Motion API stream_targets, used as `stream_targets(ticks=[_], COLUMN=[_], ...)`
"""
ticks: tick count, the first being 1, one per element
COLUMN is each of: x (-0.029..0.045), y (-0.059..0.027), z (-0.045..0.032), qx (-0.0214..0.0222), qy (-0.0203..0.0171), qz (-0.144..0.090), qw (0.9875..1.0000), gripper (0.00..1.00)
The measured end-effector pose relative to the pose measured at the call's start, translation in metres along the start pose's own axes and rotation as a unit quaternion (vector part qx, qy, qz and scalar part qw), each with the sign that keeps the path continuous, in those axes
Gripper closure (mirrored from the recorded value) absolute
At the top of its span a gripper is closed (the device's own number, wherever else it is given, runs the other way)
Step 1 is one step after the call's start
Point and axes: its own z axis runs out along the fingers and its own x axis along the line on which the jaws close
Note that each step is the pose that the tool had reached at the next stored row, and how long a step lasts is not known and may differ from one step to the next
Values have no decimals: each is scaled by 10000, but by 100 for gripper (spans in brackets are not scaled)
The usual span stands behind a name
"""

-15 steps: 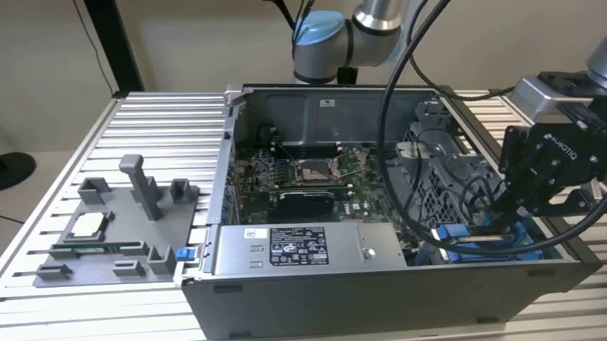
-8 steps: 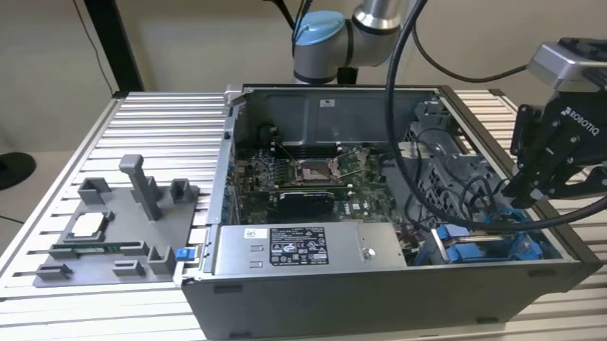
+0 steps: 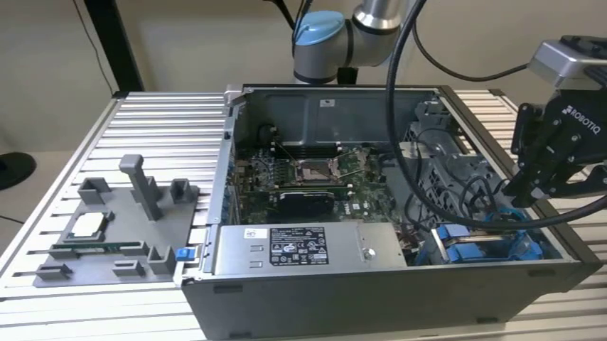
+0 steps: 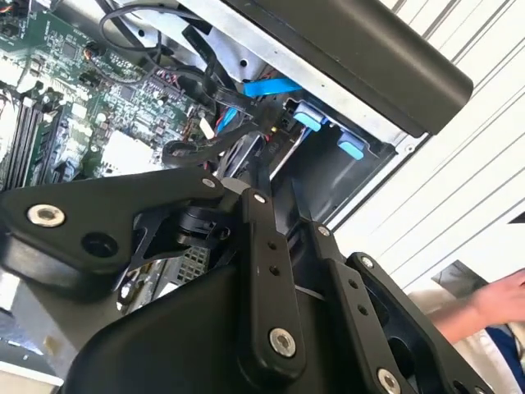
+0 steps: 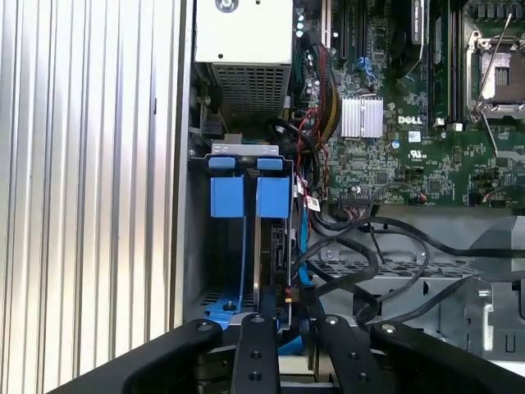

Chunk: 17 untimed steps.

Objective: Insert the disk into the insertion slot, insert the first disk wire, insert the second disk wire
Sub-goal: 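Insert the first disk wire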

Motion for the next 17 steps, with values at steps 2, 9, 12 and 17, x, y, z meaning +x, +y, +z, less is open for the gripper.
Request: stream_targets(ticks=[2, 9, 12, 17], x=[0, 1, 0, 0], y=[0, 2, 6, 14], z=[0, -13, -55, -123], qx=[0, 0, 0, 0], qy=[0, -1, 0, -1], qz=[0, 0, 0, 0], qw=[10000, 10000, 10000, 10000], gripper=[0, 0, 0, 0])
